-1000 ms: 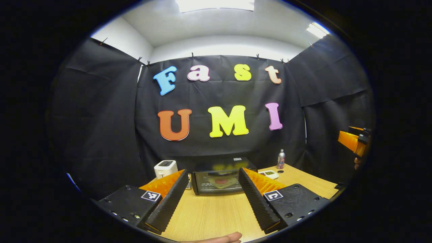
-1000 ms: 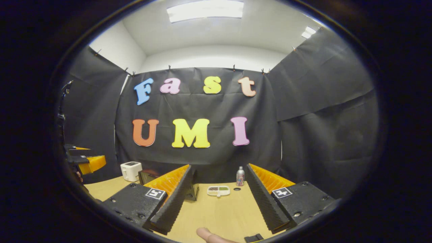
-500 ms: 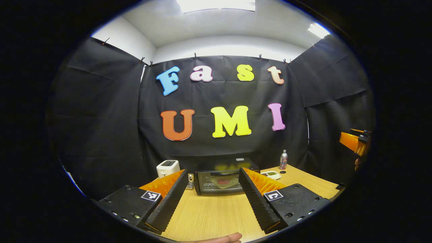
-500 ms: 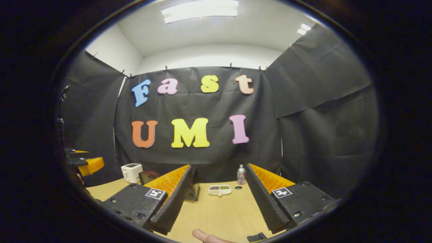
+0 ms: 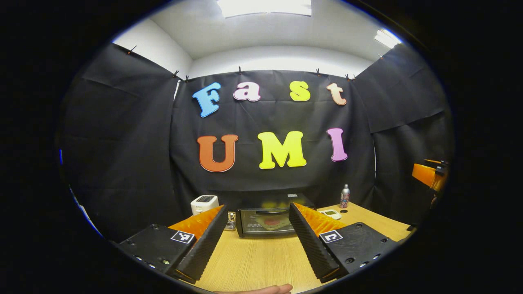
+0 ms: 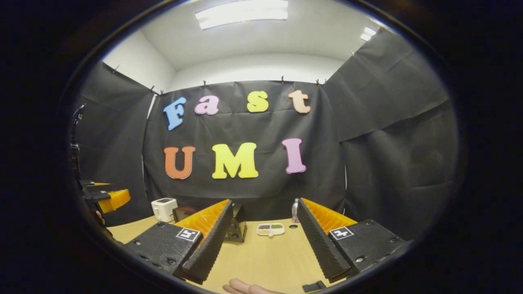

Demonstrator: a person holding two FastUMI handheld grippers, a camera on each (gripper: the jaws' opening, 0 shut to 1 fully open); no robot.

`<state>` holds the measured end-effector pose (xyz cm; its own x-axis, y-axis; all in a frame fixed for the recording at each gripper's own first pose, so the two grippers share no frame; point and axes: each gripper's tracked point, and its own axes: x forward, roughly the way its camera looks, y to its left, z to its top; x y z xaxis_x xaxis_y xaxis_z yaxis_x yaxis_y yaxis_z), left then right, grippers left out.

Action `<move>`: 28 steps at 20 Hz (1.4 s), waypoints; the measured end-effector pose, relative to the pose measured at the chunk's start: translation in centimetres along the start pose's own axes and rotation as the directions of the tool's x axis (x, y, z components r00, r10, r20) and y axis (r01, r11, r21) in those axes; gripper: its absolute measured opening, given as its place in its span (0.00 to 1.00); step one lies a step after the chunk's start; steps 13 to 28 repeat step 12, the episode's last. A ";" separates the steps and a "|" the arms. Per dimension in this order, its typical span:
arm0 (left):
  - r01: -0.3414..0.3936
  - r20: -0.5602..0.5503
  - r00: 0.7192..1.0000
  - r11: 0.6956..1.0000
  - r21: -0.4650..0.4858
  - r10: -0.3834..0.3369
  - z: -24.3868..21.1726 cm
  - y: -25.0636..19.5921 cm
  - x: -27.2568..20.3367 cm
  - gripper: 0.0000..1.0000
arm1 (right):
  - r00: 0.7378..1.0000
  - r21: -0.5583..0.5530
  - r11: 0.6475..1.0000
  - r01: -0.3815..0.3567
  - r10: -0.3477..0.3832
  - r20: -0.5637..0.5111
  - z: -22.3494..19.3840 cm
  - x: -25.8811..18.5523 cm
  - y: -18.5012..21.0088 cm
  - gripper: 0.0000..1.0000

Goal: Open the electric oven with the left hand, put the food in, and close the electric oven.

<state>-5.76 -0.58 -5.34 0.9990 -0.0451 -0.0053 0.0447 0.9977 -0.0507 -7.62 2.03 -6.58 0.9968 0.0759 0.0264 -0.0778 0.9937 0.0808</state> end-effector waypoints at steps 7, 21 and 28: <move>0.010 -0.004 1.000 1.000 0.001 -0.010 -0.4 -0.3 0.0 0.95 | 1.000 0.006 1.000 0.000 0.000 0.008 -0.2 0.1 -0.2 1.00; 0.005 -0.007 1.000 1.000 -0.020 -0.005 -1.3 -0.2 -0.2 0.95 | 1.000 0.006 1.000 0.009 -0.009 0.024 -0.2 0.3 -0.4 0.94; 0.005 -0.007 1.000 1.000 -0.020 -0.005 -1.3 -0.2 -0.2 0.95 | 1.000 0.006 1.000 0.009 -0.009 0.024 -0.2 0.3 -0.4 0.94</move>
